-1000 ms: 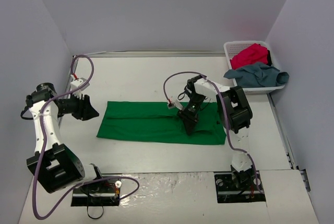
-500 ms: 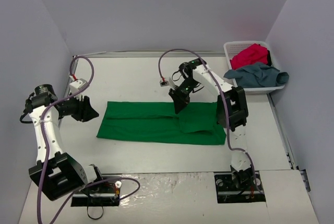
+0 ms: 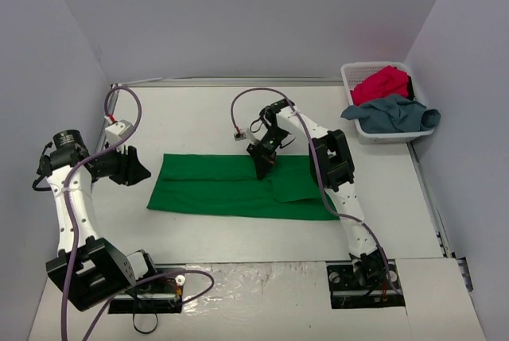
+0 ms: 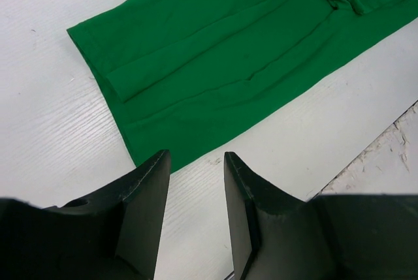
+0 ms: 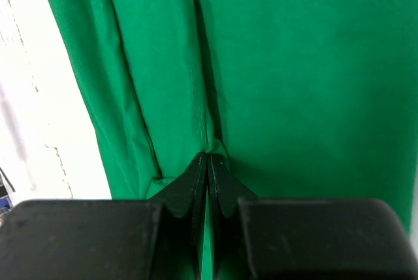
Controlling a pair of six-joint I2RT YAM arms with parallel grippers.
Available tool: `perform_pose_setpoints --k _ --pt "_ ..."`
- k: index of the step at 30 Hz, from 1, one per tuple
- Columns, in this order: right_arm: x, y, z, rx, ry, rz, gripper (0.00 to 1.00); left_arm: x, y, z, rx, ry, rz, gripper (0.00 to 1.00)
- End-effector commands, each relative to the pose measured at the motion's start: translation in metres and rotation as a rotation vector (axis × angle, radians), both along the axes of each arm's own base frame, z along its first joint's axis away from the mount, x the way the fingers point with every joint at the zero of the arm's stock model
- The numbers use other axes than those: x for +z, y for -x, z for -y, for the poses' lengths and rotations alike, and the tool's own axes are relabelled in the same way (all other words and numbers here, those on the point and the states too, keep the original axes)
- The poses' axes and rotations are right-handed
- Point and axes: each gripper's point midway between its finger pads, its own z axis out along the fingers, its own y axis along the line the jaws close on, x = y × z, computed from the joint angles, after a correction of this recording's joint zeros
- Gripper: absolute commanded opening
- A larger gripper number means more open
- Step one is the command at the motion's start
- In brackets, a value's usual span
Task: Fold and stack the t-shirts
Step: Fold the other side of the tshirt into a rectangle
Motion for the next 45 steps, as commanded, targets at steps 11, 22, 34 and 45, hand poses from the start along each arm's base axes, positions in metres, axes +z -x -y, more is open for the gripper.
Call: perform_pose_setpoints --k 11,22,34,45 --pt "0.000 0.065 0.011 0.175 0.106 -0.032 0.00 0.013 -0.001 0.003 0.020 0.012 0.055 0.38" --pt "0.033 0.066 0.016 0.162 0.102 0.051 0.00 0.005 -0.001 0.000 0.025 -0.012 0.058 0.38" --pt "0.126 0.032 0.063 0.003 0.097 0.285 0.14 0.010 -0.011 0.009 -0.064 -0.053 0.066 0.40" --pt "0.119 0.081 0.153 -0.203 0.125 0.132 0.02 -0.033 -0.062 0.014 -0.257 0.061 -0.101 0.41"
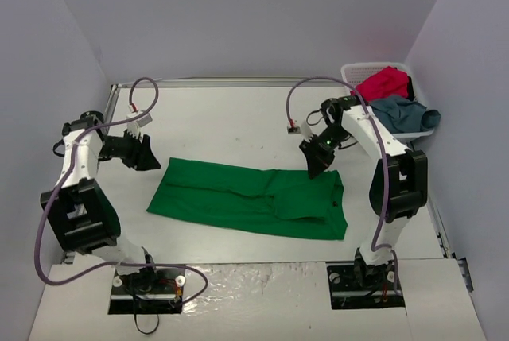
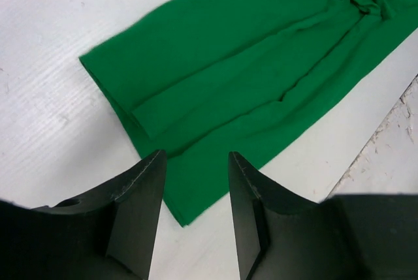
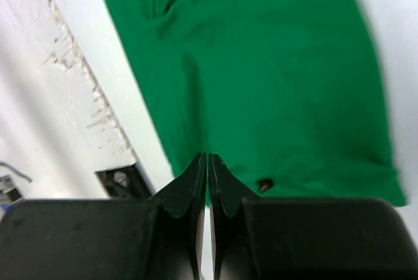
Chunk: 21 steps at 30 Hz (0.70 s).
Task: Fold and stack the t-shirts
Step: Fold the other side of the tshirt into a rectangle
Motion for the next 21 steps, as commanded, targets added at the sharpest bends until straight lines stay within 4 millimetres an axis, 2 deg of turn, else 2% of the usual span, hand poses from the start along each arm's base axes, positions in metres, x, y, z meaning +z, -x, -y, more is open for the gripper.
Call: perform_pose_setpoints --k 1,2,4,5,7,8,9,10,14,21 --pt "0.017 0.034 0.014 -0.017 -0.015 -0.035 0.02 0.005 -0.013 0.006 -0.106 0.087 -0.008 0.42" --pt "0.014 0.040 0.019 -0.036 -0.020 -0.051 0.03 -0.011 -0.017 0.007 -0.129 0.131 -0.066 0.42" --pt "0.020 0.042 0.025 -0.066 -0.064 -0.038 0.03 -0.006 -0.024 0.008 -0.175 0.182 -0.079 0.42" --pt "0.021 0.039 0.034 -0.107 -0.082 -0.032 0.03 -0.020 -0.028 0.008 -0.188 0.218 -0.129 0.42" --pt "0.023 0.040 0.040 -0.143 -0.119 -0.021 0.04 -0.016 -0.034 0.009 -0.227 0.260 -0.129 0.40" --pt "0.023 0.037 0.048 -0.183 -0.131 -0.016 0.04 -0.027 -0.037 0.008 -0.231 0.286 -0.167 0.38" --pt "0.024 0.038 0.047 -0.187 -0.149 -0.009 0.03 -0.023 -0.039 0.008 -0.249 0.300 -0.167 0.36" --pt "0.024 0.036 0.053 -0.215 -0.156 -0.001 0.03 -0.024 -0.039 0.009 -0.258 0.316 -0.178 0.32" --pt "0.023 0.031 0.064 -0.271 -0.171 0.020 0.03 -0.041 -0.037 0.011 -0.287 0.338 -0.242 0.32" --pt "0.018 0.028 0.068 -0.289 -0.184 0.007 0.03 -0.062 -0.033 0.013 -0.301 0.319 -0.297 0.32"
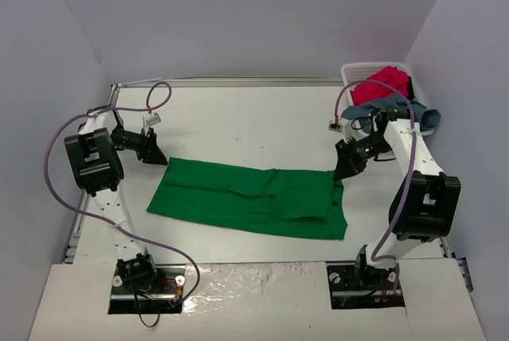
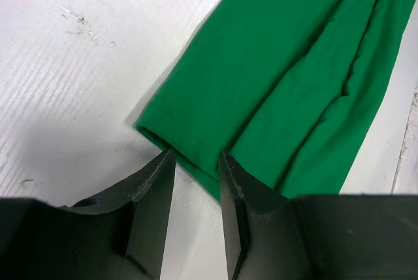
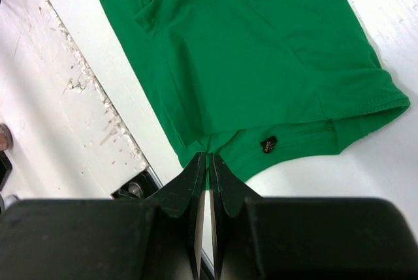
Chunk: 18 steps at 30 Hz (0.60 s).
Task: Fold and stack the t-shirts
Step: Fold the other side of the tshirt into a rectangle
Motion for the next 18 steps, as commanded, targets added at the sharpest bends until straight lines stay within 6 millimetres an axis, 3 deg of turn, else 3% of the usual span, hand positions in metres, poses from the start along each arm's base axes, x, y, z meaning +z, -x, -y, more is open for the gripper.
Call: perform_pose_setpoints --k 1,18 --pt "0.004 0.005 -0.004 0.003 -0.041 -0.008 0.03 0.034 0.048 0.021 -0.032 0.099 -0.237 0.32" --pt "0.005 0.007 -0.004 0.001 -0.042 0.012 0.04 -0.005 0.058 0.024 -0.024 0.002 -0.322 0.31"
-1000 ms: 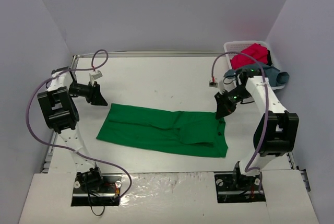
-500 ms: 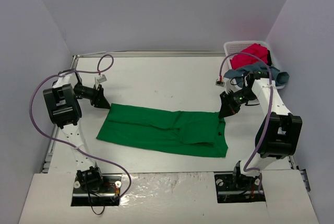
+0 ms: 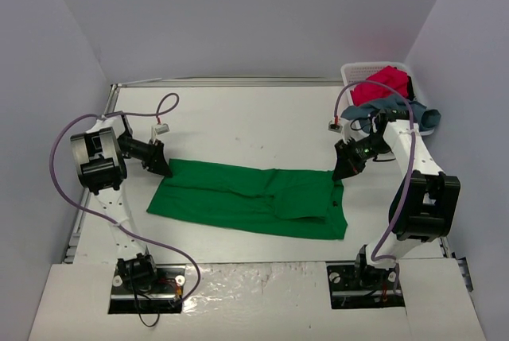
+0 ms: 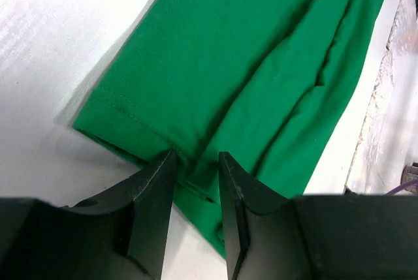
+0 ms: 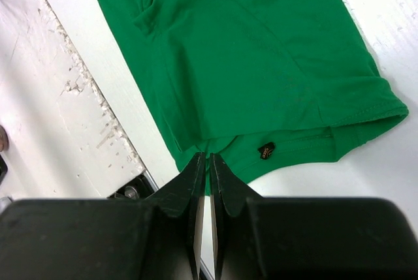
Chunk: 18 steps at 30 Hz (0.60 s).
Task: Fold and stack the t-shirts
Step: Fold the other side of the tshirt into a rectangle
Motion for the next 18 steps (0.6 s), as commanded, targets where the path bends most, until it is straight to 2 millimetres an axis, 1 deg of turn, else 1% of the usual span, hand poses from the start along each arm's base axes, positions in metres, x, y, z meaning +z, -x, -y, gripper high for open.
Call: perform_pose_setpoints --k 1,8,18 --pt "0.007 0.009 -0.002 -0.005 -0.026 -0.003 0.04 0.017 0.021 0.007 -0.008 0.013 -0.109 0.31" --pt "0.007 0.008 -0.002 -0.013 -0.020 0.003 0.04 0.022 0.028 0.010 -0.028 0.014 -0.102 0.29" --pt "0.004 0.008 0.000 -0.020 -0.009 0.001 0.05 0.043 0.054 0.015 -0.090 0.028 -0.063 0.26"
